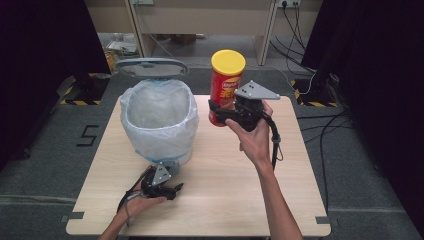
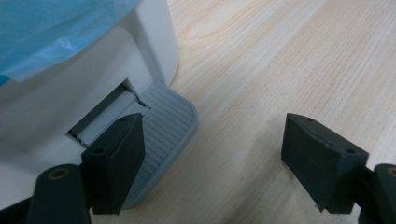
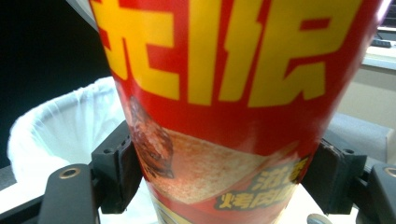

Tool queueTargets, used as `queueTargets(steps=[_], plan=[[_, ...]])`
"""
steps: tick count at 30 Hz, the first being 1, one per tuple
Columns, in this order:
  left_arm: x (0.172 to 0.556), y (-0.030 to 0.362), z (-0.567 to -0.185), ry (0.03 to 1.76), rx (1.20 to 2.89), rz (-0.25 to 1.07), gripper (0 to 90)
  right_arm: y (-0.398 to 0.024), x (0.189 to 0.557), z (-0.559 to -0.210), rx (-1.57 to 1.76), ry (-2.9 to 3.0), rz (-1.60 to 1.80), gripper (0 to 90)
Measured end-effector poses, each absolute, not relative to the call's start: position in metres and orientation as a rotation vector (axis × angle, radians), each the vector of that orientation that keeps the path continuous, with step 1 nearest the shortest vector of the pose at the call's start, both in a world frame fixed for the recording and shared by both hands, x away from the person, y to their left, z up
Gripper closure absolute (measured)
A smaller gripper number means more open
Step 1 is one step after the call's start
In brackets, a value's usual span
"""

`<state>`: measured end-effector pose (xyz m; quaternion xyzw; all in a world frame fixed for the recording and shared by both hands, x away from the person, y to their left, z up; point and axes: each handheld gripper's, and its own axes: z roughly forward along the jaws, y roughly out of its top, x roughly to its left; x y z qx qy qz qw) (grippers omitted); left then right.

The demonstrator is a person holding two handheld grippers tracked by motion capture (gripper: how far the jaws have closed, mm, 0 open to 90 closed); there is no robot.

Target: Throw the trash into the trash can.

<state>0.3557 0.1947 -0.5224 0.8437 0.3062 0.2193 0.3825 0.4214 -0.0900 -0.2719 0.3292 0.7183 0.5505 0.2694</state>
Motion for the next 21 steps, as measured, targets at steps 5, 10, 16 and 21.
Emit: queueTargets(steps=[5, 10, 16, 21], plan=[[0.356, 0.195, -0.522, 0.782, 2.153, 0.553, 21.0, -0.079, 0.422, -0.261, 0.851, 1.956, 1.496, 24.2], [0.356, 0.195, -0.522, 0.783, 2.155, 0.545, 21.0, -0.065, 0.421, -0.252, 0.826, 1.977, 1.523, 24.2], [0.355, 0.195, -0.522, 0.786, 2.150, 0.544, 21.0, -0.049, 0.420, -0.245, 0.787, 1.996, 1.530, 24.2], [0.356, 0.195, -0.522, 0.783, 2.158, 0.549, 21.0, -0.040, 0.420, -0.239, 0.770, 1.999, 1.546, 24.2]])
